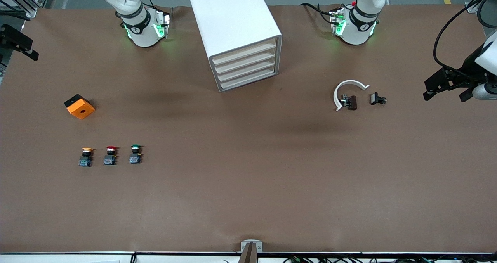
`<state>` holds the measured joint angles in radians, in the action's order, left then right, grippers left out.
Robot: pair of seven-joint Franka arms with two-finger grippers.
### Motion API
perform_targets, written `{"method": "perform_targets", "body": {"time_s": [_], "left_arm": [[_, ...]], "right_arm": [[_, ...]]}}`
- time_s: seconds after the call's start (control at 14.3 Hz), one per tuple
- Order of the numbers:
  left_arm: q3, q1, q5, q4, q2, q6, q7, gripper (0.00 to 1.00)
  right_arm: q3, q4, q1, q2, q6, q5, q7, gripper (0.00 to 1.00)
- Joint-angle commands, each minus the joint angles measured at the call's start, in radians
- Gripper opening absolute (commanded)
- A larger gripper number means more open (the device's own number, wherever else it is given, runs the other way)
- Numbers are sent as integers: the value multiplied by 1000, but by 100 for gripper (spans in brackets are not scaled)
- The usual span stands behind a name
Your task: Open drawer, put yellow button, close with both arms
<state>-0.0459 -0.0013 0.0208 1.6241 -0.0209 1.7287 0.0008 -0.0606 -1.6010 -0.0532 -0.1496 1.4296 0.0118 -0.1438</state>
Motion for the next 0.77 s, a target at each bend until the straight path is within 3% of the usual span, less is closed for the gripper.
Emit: {"method": "perform_targets", "body": {"time_s": [0.0, 0.7], "left_arm": [[-8, 9, -9, -23, 3, -17, 2, 100], [-8, -5, -19, -29, 74, -6, -2, 100]], "right_arm": [[12, -8, -11, -18, 5, -10, -10, 100], [10, -10, -14, -18, 5, -10, -10, 100]]}}
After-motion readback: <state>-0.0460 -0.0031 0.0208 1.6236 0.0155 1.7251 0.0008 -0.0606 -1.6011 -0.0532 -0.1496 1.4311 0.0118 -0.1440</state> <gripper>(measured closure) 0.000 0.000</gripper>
